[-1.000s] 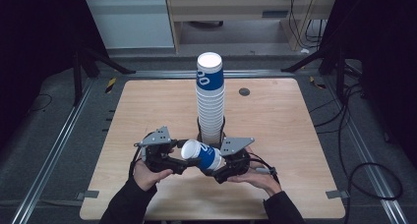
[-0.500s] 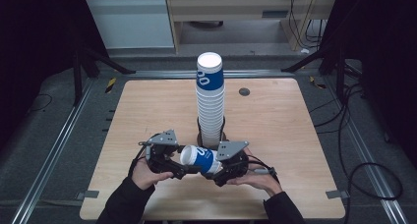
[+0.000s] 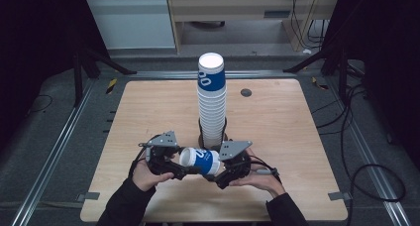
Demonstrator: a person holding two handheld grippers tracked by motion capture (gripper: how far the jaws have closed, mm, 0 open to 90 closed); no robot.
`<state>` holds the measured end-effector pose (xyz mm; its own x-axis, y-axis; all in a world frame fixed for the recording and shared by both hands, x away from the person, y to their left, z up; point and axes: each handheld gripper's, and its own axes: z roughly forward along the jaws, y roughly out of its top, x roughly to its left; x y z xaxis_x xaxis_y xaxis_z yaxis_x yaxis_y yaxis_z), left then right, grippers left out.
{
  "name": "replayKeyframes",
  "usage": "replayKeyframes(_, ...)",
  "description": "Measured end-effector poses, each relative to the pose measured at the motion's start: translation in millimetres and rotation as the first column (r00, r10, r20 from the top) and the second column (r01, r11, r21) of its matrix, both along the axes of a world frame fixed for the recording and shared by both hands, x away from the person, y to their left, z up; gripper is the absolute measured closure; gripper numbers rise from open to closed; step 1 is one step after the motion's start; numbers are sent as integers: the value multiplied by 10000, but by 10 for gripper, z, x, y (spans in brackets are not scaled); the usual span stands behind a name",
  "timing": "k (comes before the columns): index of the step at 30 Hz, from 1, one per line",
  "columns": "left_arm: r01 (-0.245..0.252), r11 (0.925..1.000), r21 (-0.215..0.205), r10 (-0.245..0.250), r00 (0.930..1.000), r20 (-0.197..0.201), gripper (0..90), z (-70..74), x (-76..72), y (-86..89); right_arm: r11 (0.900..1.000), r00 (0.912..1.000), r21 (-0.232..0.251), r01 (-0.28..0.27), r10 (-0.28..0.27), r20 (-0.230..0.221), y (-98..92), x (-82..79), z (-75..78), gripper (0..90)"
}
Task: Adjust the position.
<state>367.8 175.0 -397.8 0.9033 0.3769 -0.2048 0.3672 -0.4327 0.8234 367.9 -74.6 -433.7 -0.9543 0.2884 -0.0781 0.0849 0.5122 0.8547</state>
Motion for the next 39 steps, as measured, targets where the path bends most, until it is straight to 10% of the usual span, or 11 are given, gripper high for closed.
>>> replayKeyframes(9,-649,9911,-1165,728,9952,647,255,20,28,168,9886,9976,1407,537,-469,-513,-272,74,133,71)
replayKeyframes(19,-138,9769,-2133,329,9957,862,255,-23,0,133,9706,9938,2376,387,-125,-1109,-371,129,96,70)
replayKeyframes(39,1513,9710,-1852,-1410,9877,675,256,-67,-76,-47,9681,9730,2171,-1251,1624,-1637,-211,43,31,100)
